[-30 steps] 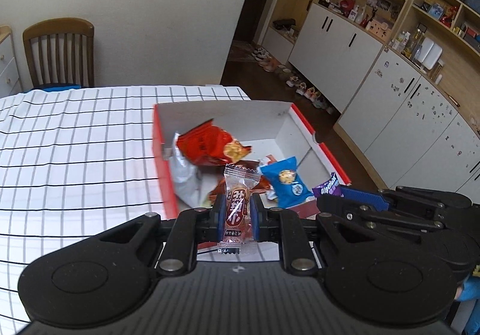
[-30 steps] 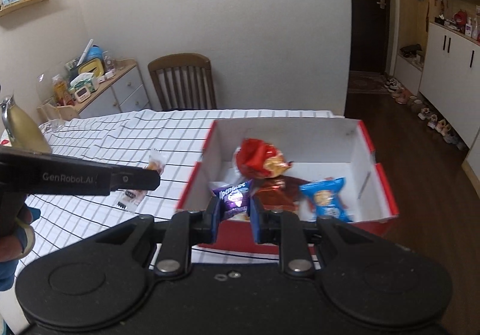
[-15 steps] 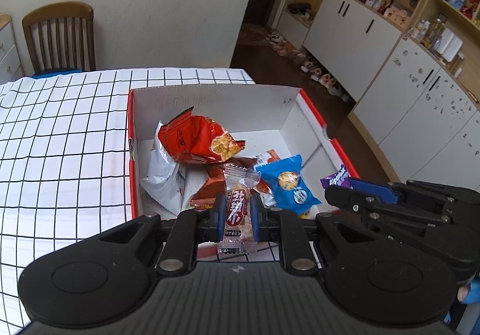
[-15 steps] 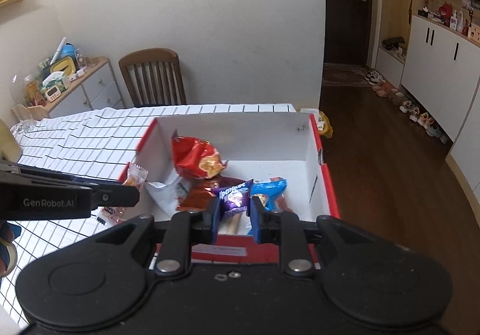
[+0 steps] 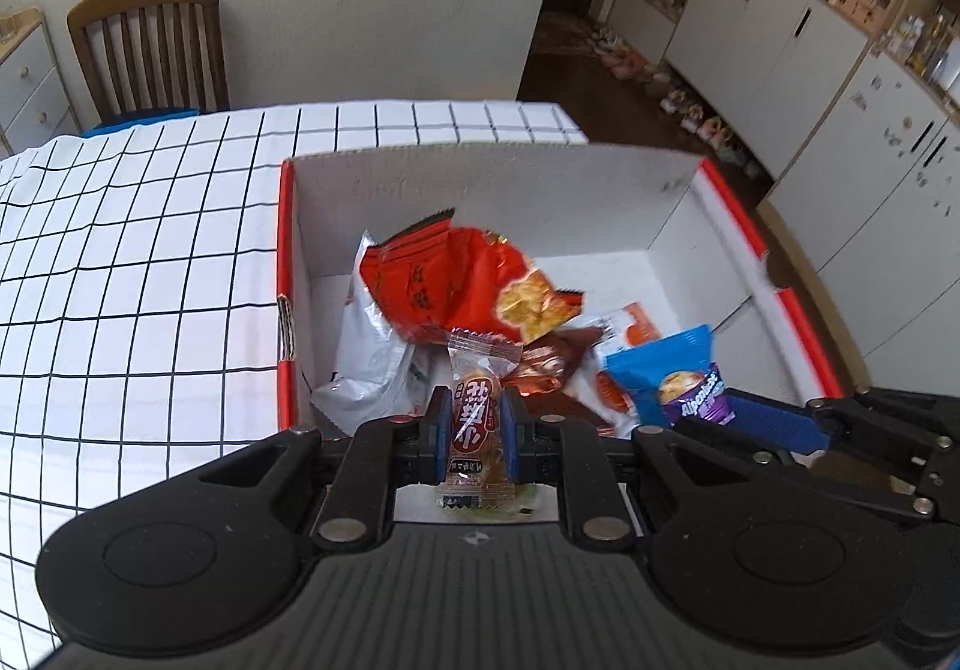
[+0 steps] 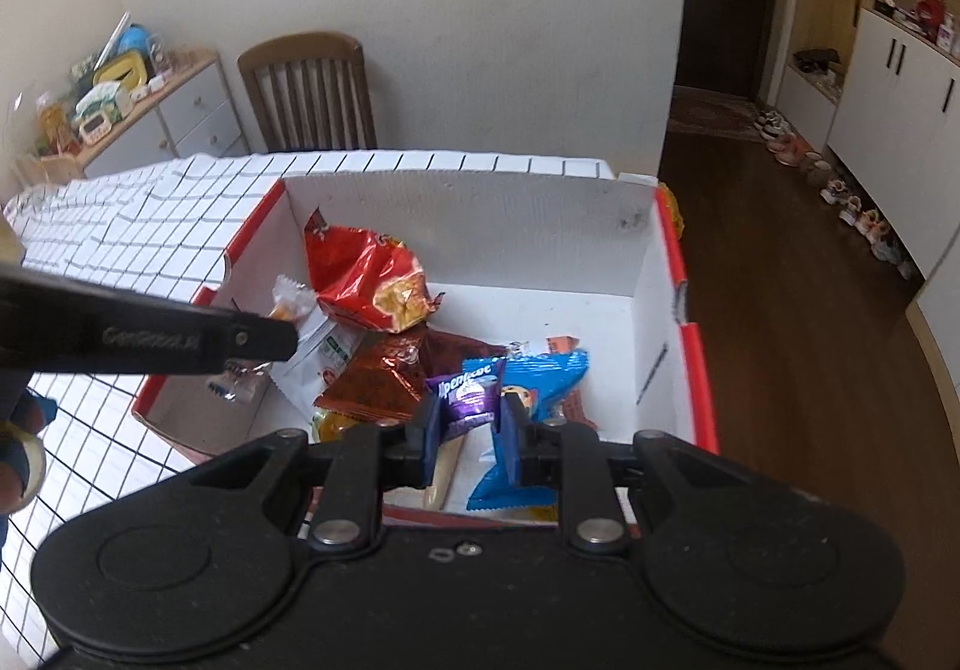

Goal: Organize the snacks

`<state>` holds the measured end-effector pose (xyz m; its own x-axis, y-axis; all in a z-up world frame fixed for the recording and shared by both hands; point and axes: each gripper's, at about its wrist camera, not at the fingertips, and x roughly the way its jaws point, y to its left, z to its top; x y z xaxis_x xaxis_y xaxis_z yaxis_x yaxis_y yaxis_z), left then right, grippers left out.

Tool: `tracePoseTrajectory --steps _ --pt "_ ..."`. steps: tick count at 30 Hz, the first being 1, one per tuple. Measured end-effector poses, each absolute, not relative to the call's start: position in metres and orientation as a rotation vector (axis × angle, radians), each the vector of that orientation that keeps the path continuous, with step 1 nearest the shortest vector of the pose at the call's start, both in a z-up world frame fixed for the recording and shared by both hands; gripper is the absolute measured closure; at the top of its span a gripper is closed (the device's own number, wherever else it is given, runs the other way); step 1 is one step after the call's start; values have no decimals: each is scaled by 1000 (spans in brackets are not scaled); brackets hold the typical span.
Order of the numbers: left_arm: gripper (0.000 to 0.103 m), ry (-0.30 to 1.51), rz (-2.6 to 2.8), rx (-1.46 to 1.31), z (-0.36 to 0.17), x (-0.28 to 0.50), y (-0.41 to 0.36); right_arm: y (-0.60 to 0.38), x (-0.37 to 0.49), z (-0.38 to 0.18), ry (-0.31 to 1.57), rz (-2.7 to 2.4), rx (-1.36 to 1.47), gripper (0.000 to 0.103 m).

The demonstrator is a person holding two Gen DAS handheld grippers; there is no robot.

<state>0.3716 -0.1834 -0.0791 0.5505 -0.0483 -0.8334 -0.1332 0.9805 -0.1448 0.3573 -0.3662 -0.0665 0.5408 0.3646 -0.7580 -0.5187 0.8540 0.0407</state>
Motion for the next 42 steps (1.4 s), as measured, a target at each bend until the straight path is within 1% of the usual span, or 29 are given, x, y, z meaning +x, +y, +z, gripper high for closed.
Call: tracePoseTrajectory --steps 14,21,26,29,30,32,33,34,36,40,42 --pt "87 1068 46 -107 -105 386 -197 -355 370 -85 922 532 -241 83" --pt "86 1072 38 -76 -105 382 -201 -360 371 -87 933 518 -217 77" --pt "84 1065 31 -85 -101 376 -200 -364 369 -86 934 509 -201 75" --pt "80 1055 20 -104 -96 371 -196 -366 367 -83 937 503 -183 74" --pt "78 1050 17 -109 -94 368 -195 -367 366 -82 933 500 -183 74" --pt "71 1041 22 -118 -90 364 -193 -368 364 -80 926 496 -183 72" --pt "62 1034 23 -124 -88 362 -192 -369 363 -79 923 496 -181 72" --pt "48 1023 24 -130 -86 359 -191 -370 362 -78 920 497 -180 72" --pt "35 993 38 -134 -80 352 -189 -371 360 -75 912 495 -177 70" --pt "35 965 34 -148 -68 339 -184 -375 355 -69 895 490 -161 66" --pt "35 951 32 -156 -63 333 -180 -377 352 -66 884 488 -150 58"
